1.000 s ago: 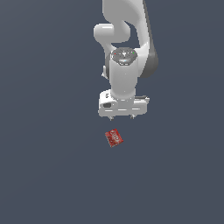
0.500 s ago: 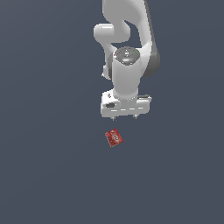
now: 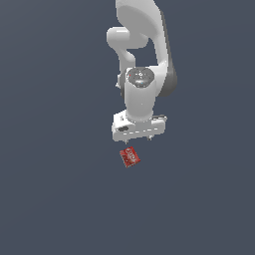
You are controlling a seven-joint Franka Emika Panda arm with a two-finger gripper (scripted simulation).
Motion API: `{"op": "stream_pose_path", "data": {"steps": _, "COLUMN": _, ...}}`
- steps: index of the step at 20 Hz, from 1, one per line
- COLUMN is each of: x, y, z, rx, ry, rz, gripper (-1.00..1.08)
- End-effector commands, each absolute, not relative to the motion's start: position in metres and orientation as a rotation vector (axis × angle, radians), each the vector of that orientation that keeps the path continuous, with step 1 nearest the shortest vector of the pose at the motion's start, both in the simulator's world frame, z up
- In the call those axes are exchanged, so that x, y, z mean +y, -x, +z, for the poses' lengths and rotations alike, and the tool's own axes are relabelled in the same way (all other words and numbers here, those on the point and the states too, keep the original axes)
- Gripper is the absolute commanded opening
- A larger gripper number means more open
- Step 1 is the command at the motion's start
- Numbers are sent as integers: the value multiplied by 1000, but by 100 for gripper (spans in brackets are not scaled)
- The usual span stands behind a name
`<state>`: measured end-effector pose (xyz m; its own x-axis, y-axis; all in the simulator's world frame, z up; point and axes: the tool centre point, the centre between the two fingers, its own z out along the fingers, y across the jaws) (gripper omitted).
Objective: Pick up the object and move it to a goal position.
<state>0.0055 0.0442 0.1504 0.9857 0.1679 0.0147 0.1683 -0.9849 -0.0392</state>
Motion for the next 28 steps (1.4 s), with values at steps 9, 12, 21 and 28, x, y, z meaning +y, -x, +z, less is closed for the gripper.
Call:
{"op": "stream_pose_path", "data": {"steps": 9, "x": 19, "y": -16, "z": 88, "rx": -566, "ry": 3082, "rz": -6, "gripper": 100}}
{"op": "stream_pose_path", "data": {"steps": 12, "x": 14, "y": -17, "z": 77, "rx": -622, "ry": 3075, "rz": -3, "gripper": 100}}
{"op": "stream_pose_path", "data": {"steps": 21, "x": 10, "y": -17, "z": 66, "rx": -669, "ry": 3069, "rz": 1, "gripper": 100}}
{"op": "stream_pose_path", "data": {"steps": 28, "x": 10, "y": -17, "z": 45, "rx": -672, "ry": 3068, "rz": 1, "gripper": 100}}
